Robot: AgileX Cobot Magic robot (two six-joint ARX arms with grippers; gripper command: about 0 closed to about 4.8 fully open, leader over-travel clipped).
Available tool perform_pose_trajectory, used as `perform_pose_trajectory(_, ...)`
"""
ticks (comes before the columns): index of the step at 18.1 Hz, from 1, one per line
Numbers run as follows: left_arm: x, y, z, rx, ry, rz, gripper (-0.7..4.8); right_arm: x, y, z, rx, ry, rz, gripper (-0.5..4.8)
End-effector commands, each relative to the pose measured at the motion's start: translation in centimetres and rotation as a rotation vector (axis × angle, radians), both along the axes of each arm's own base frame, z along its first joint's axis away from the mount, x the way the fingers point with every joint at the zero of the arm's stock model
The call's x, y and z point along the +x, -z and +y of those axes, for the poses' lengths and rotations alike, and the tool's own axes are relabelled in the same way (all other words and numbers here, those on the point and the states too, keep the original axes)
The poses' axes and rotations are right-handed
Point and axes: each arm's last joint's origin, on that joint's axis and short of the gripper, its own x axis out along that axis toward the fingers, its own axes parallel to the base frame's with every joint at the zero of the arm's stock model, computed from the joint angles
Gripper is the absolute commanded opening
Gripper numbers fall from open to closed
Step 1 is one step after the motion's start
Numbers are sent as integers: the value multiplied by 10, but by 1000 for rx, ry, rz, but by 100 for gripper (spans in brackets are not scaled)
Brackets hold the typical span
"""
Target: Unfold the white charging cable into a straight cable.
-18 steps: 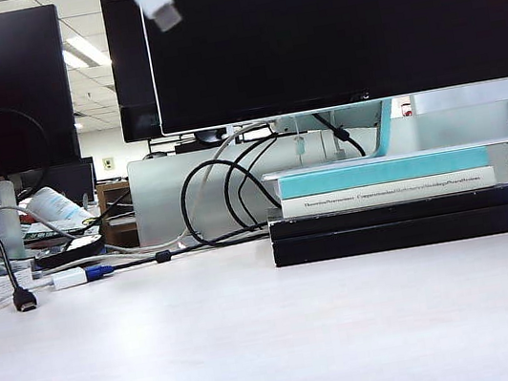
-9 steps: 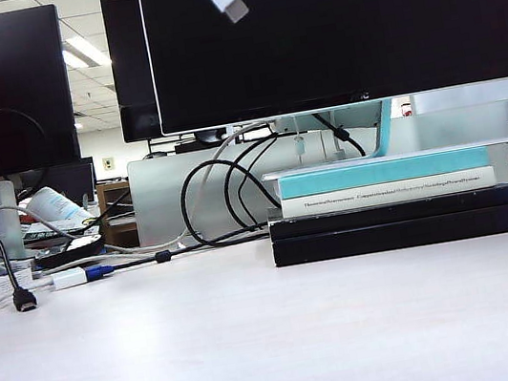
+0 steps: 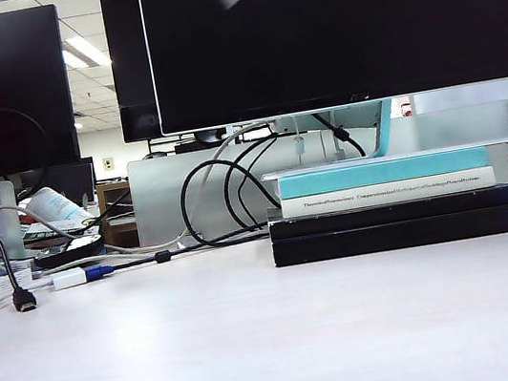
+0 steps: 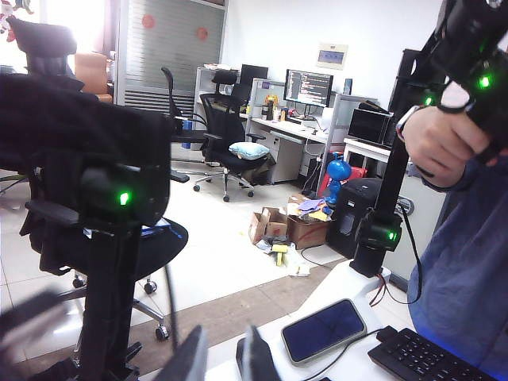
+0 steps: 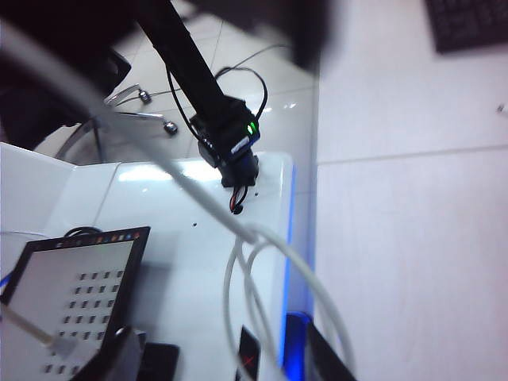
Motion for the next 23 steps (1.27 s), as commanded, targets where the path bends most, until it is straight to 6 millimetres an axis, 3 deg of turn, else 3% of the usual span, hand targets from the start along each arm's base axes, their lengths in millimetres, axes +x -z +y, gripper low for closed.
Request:
perform_pose_trajectory(1,-2,-2,1,-14,5,-18,75,-2,-7,-1,42,0,-66,267)
perform_pose_trajectory(8,-8,-4,-3,-20,36,-18,75,27,12,21,18,-6,-27,264)
perform_pose_trajectory(9,-8,-4,-3,-19,36,-18,75,28,14,22,15,-7,-21,222)
perform_pose_trajectory(10,-8,-4,-3,-21,35,-19,75,28,15,22,13,-12,-17,-4)
perform_pose_trajectory(15,-7,-3,-3,-8,43,-18,75,30,13,23,12,4,-60,-5)
perform_pose_trajectory(17,-5,3,-1,121,120,28,75,33,13,20,-44,78,-113,-5)
perform_pose_trajectory(20,15,7,12,152,10,90,69,33,9,17,-71,138,-177,-5)
perform_pose_trajectory(23,49,16,43,174,-204,175,55,31,-4,12,-24,207,-244,-5)
